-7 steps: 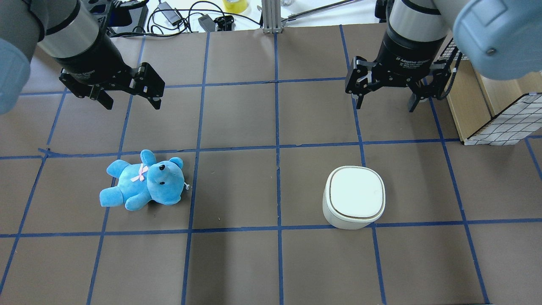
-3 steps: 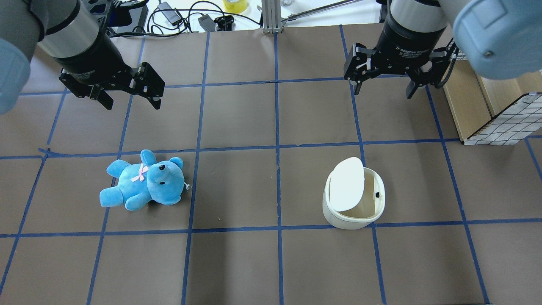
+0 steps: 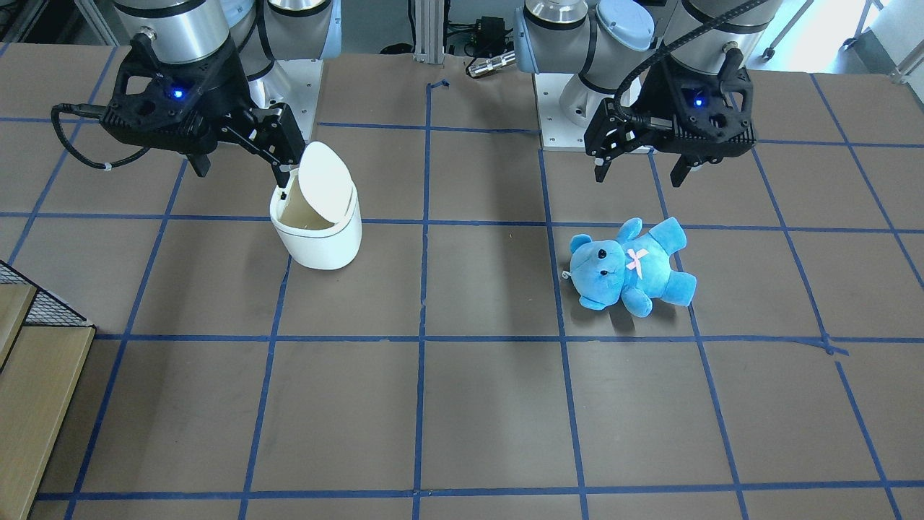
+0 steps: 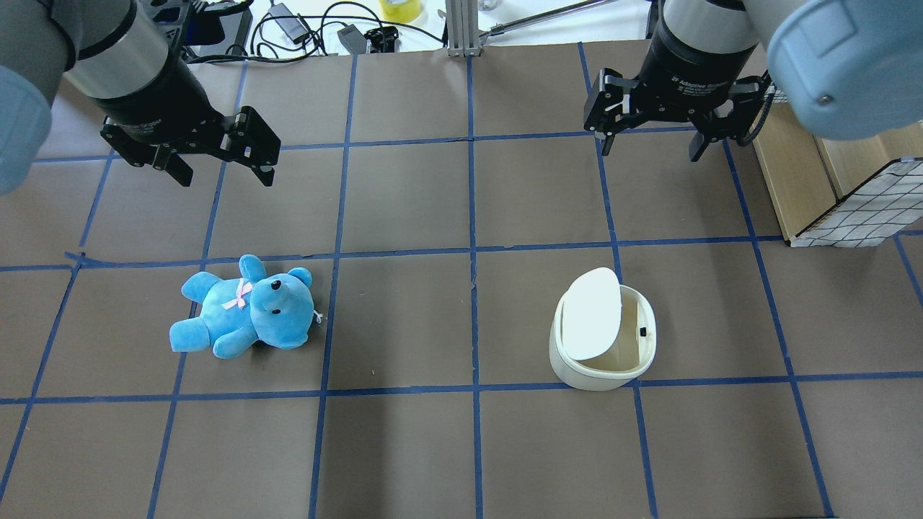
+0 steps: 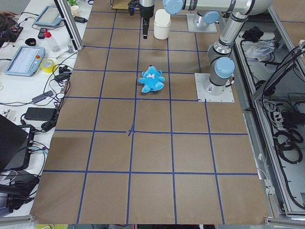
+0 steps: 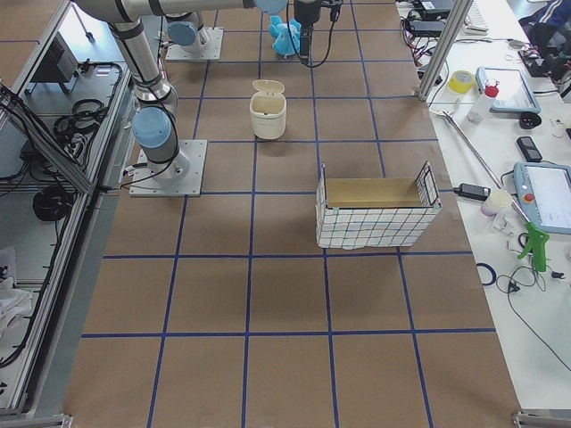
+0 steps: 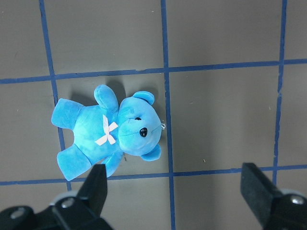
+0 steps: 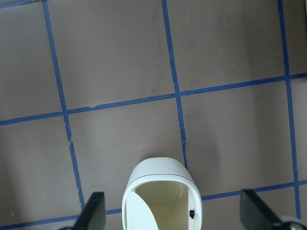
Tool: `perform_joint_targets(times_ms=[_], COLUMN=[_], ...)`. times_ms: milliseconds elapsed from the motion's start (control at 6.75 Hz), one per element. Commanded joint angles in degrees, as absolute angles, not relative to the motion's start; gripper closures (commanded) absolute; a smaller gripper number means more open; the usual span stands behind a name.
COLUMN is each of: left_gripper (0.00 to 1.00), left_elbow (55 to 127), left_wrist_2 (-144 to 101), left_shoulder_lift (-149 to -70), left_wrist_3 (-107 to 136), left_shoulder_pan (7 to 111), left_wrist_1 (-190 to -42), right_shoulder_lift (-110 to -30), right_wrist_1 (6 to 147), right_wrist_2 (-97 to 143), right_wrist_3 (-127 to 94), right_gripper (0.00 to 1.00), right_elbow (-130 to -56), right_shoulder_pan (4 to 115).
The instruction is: Open trash can with right arm
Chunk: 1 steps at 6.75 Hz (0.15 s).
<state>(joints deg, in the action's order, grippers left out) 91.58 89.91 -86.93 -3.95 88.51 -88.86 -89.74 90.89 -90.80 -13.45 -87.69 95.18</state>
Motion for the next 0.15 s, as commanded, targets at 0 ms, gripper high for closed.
perform_joint_targets(times_ms=[0], left_gripper=[0.0], left_elbow=[91.58], left_wrist_2=[89.91], left_shoulder_lift=[-86.92], left_wrist_3=[-3.96], left_shoulder_pan=[88.51], left_wrist_1=[-88.86], right_shoulder_lift=[-89.82], right_wrist_1=[90.7], right_wrist_2=[-90.88], right_wrist_3=[-13.45], right_gripper=[0.0], right_elbow=[-87.71], right_shoulder_pan=[95.19])
